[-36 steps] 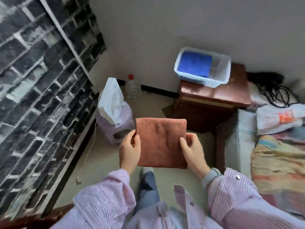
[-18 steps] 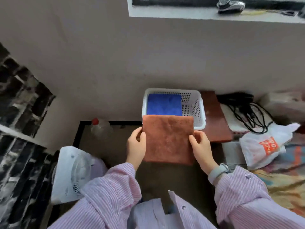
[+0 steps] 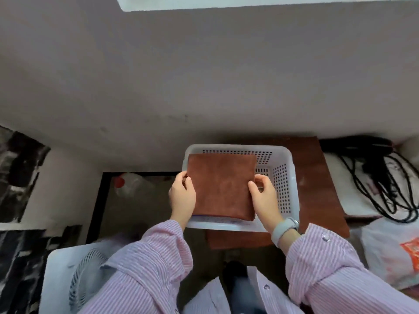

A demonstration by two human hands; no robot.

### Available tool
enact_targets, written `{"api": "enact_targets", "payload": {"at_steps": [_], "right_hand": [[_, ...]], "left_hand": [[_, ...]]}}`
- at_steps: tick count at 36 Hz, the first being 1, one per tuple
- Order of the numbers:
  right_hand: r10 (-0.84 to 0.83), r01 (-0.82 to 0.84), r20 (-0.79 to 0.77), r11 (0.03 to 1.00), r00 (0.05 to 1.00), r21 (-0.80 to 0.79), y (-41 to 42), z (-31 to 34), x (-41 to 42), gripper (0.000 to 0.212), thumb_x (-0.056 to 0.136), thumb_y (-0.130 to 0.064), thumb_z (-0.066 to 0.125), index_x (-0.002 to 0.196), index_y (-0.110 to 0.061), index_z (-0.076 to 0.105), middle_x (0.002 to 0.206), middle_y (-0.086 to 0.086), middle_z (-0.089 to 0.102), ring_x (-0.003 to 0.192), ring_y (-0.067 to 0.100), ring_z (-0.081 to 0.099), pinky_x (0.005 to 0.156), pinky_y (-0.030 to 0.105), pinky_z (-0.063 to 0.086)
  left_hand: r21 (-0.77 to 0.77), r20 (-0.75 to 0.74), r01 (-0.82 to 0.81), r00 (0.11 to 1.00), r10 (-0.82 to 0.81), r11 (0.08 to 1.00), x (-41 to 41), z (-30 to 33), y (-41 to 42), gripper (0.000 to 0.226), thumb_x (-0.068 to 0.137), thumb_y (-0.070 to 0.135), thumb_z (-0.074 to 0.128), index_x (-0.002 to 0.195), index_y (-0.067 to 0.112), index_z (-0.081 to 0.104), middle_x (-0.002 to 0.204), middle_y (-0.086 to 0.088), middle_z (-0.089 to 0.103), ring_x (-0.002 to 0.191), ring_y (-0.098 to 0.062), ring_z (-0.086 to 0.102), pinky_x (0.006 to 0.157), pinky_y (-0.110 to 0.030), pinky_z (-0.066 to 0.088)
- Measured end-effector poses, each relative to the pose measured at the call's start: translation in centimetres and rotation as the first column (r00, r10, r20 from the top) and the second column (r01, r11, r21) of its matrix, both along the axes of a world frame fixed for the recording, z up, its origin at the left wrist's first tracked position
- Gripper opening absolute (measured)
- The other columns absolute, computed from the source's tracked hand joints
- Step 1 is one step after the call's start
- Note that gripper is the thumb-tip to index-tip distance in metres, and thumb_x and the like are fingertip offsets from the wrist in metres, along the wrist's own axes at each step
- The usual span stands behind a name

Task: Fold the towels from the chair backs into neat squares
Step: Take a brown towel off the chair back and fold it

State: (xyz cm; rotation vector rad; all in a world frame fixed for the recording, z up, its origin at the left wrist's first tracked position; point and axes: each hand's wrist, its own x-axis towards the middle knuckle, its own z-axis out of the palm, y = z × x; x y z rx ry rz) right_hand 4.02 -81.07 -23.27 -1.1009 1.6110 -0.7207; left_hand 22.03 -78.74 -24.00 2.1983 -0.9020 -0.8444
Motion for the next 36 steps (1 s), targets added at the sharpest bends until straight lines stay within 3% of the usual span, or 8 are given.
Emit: {"api": "enact_targets", "payload": {"at_steps": [3, 6, 10, 12, 16, 21, 28, 36], "right_hand": [[-0.009, 0.011, -0.022, 0.997, 1.0, 0.075, -1.0, -1.4, -0.4, 0.022, 0.095, -0.017, 0.046, 0.115, -0.01, 0.049, 0.1, 0.0, 0.055, 0.093, 0.013, 0.056, 0.075, 0.02, 0.042], [-0.029, 0.038, -0.061, 0.988, 0.998, 0.147, -1.6, -2.3, -1.1, 0.032, 0.091, -0.02, 0.052, 0.121, -0.012, 0.045, 0.11, 0.002, 0.051, 0.11, 0.021, 0.052, 0.089, 0.03, 0.043], [0.001, -0.112, -0.385, 0.958, 0.923, -0.265, -1.8, -1.4, -1.1, 0.039, 0.088, -0.025, 0.049, 0.125, -0.015, 0.047, 0.125, 0.005, 0.046, 0.12, 0.019, 0.041, 0.105, 0.039, 0.033], [0.12, -0.391, -0.574, 0.84, 0.81, -0.376, -2.0, -1.2, -0.3, 0.043, 0.086, -0.023, 0.042, 0.128, -0.016, 0.047, 0.13, 0.008, 0.046, 0.126, 0.022, 0.037, 0.109, 0.043, 0.027], [0.345, -0.726, -0.809, 0.673, 0.476, -0.141, -2.8, -4.0, 1.6, 0.053, 0.086, -0.028, 0.035, 0.138, -0.021, 0.035, 0.147, 0.014, 0.032, 0.139, 0.028, 0.016, 0.113, 0.051, 0.005], [0.393, -0.731, -0.835, 0.682, 0.385, -0.016, -3.7, -8.2, 1.3, 0.057, 0.089, -0.037, 0.031, 0.143, -0.025, 0.024, 0.152, 0.015, 0.019, 0.141, 0.028, 0.008, 0.113, 0.047, -0.005], [0.376, -0.739, -0.844, 0.673, 0.382, -0.034, -3.2, -9.7, 1.1, 0.058, 0.089, -0.038, 0.029, 0.144, -0.024, 0.019, 0.151, 0.011, 0.011, 0.141, 0.029, 0.006, 0.113, 0.048, -0.004], [0.479, -0.769, -0.818, 0.635, 0.318, 0.073, -3.9, -6.7, 0.9, 0.055, 0.089, -0.039, 0.028, 0.141, -0.022, 0.031, 0.15, 0.016, 0.027, 0.141, 0.031, 0.017, 0.111, 0.057, 0.004]], "left_hand": [[0.094, 0.172, 0.022, 0.984, -0.038, 0.995, -0.3, -0.9, -0.9, 0.032, 0.094, 0.016, 0.042, 0.124, 0.011, 0.052, 0.119, -0.015, 0.055, 0.115, -0.029, 0.044, 0.099, -0.038, 0.032], [0.116, 0.309, 0.049, 0.947, -0.083, 0.992, -0.6, -1.3, -1.3, 0.036, 0.091, 0.015, 0.046, 0.126, 0.011, 0.049, 0.126, -0.01, 0.051, 0.12, -0.026, 0.039, 0.1, -0.041, 0.029], [0.004, 0.512, 0.221, 0.838, -0.192, 0.975, -0.9, -1.6, -1.9, 0.046, 0.088, 0.015, 0.044, 0.133, 0.012, 0.042, 0.138, -0.008, 0.043, 0.128, -0.027, 0.037, 0.103, -0.044, 0.032], [0.057, 0.6, 0.448, 0.699, -0.389, 0.892, -1.1, -2.1, -2.4, 0.048, 0.088, 0.019, 0.038, 0.135, 0.01, 0.04, 0.141, -0.011, 0.043, 0.133, -0.029, 0.036, 0.108, -0.042, 0.029], [0.256, 0.611, 0.58, 0.523, -0.594, 0.773, -1.4, -4.8, -3.2, 0.053, 0.091, 0.028, 0.027, 0.141, 0.009, 0.029, 0.147, -0.013, 0.035, 0.138, -0.03, 0.026, 0.113, -0.043, 0.012], [0.306, 0.606, 0.561, 0.508, -0.612, 0.769, -1.7, -7.2, -3.9, 0.057, 0.09, 0.032, 0.028, 0.143, 0.01, 0.02, 0.149, -0.013, 0.029, 0.139, -0.029, 0.022, 0.113, -0.044, 0.011], [0.329, 0.619, 0.538, 0.497, -0.608, 0.776, -2.1, -8.3, -3.6, 0.059, 0.091, 0.034, 0.025, 0.143, 0.011, 0.012, 0.151, -0.013, 0.022, 0.14, -0.027, 0.011, 0.114, -0.045, 0.009], [0.443, 0.557, 0.529, 0.471, -0.684, 0.724, -2.0, -5.8, -4.0, 0.059, 0.091, 0.038, 0.019, 0.143, 0.011, 0.025, 0.149, -0.012, 0.03, 0.139, -0.029, 0.025, 0.114, -0.046, 0.011]]}}
